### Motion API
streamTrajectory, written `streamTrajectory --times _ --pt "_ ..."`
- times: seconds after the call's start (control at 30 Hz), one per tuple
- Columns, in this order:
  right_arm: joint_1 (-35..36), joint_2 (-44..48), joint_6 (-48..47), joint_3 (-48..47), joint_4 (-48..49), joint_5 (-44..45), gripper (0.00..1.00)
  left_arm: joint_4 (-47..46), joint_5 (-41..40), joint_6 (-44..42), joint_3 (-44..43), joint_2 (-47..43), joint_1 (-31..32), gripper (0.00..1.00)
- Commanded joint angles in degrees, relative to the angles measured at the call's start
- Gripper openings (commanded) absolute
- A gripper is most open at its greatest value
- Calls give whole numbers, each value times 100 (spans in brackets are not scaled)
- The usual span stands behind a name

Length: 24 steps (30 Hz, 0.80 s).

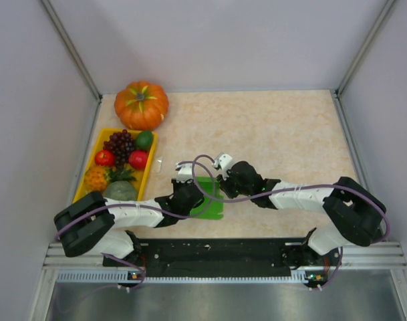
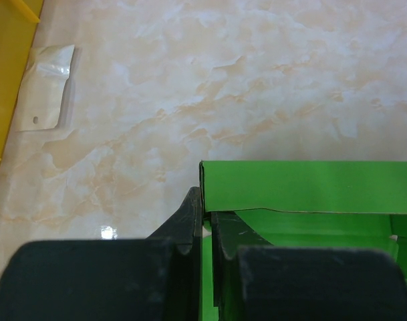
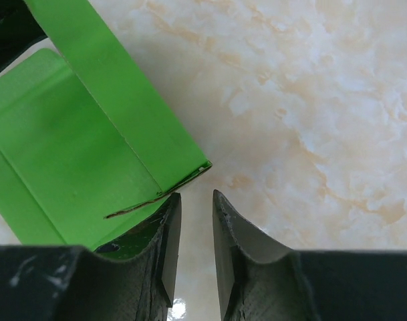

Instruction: Fold the paper box

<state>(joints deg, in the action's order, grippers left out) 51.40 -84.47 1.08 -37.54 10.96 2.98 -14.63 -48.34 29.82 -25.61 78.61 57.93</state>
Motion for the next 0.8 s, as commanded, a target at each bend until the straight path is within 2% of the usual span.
streamTrajectory --times 0.0,0.27,0.57,0.77 --pt "134 36 -82 -104 626 -614 27 -251 316 -29 -50 -65 69 0" --pt "143 -149 -214 -157 1311 -316 33 -251 421 -64 -41 -109 78 0" --pt "187 -35 -152 106 1830 -887 38 -251 457 -144 -41 -144 87 0" --pt "187 62 226 168 1980 -1133 40 -286 483 -144 -50 -118 87 0"
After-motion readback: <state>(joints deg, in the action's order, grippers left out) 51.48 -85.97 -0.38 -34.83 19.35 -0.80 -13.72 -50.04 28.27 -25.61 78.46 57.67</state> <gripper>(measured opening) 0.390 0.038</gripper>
